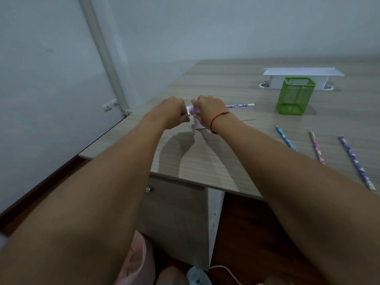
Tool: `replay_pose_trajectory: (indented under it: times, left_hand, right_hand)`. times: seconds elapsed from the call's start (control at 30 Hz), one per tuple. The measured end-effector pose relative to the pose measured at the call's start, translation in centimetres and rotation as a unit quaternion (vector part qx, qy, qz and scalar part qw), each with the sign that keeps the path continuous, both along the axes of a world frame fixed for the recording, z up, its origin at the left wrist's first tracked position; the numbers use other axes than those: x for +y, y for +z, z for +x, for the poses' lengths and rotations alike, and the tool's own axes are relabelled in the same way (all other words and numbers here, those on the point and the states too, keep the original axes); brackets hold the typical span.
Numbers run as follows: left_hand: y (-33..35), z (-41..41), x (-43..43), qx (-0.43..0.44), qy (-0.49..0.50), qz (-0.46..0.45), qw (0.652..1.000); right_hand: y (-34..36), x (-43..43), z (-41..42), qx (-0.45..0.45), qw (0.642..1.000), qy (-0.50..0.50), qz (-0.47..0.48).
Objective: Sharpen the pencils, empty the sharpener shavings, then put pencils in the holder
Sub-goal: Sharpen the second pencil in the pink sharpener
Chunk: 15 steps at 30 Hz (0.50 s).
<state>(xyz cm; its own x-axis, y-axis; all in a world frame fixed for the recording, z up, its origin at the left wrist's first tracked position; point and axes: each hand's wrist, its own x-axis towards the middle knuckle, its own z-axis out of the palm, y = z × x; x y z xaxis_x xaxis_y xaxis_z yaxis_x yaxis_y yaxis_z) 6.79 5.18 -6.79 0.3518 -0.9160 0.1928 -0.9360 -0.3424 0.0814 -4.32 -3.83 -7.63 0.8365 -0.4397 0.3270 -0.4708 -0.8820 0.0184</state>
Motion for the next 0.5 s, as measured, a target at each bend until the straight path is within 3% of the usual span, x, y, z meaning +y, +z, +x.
replay_pose_trajectory:
  times: [0.23, 0.37, 0.5]
  left_hand:
    - [-3.0, 1.4, -1.9, 0.061, 0.034, 0.004, 0.998]
    - [-1.8, 2.0, -3.5, 0.064, 0.049, 0.052, 0.995]
    - [-2.0, 2.9, -4.5, 0.053, 0.076, 0.028, 0.995]
  right_hand:
    - [-0.6, -0.7, 0.3, -0.012, 1.0, -0.006, -0.02]
    - [0.1, -0.6, 0.4, -0.014, 1.0, -0.008, -0.011]
    - [0.3, -0.6, 0.1, -0.008, 1.0, 0.002, -0.005]
